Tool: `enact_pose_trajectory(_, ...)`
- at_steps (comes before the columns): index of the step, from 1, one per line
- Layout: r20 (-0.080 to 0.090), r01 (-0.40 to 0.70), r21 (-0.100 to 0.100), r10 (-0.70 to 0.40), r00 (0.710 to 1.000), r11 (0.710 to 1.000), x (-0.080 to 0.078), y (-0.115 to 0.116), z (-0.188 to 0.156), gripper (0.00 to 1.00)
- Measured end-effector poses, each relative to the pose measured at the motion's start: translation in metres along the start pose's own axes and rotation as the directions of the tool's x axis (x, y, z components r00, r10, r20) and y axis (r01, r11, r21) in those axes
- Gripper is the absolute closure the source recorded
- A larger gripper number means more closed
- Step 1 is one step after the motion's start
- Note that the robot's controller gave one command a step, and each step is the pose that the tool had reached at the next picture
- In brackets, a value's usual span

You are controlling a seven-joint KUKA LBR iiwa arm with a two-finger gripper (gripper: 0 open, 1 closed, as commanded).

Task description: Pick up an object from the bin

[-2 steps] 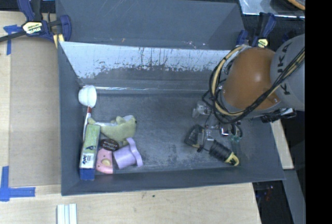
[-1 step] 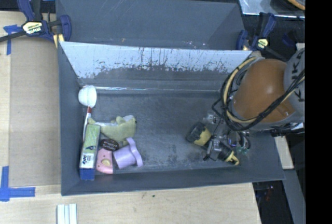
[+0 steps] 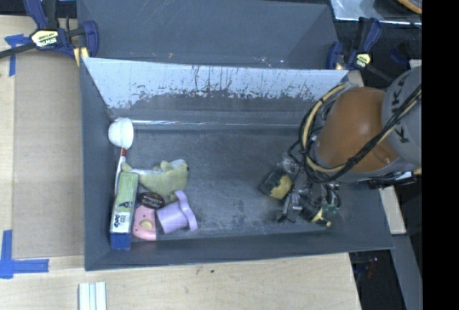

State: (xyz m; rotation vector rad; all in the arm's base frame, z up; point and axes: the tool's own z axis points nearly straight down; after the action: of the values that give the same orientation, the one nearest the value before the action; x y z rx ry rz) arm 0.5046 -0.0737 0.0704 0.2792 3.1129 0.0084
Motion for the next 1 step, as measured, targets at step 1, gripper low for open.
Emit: enact_pose_trajectory(1, 0.001, 0.029, -0.007, -0.029, 1.0, 1.0, -0.001, -0.0054, 0.0008, 1.0)
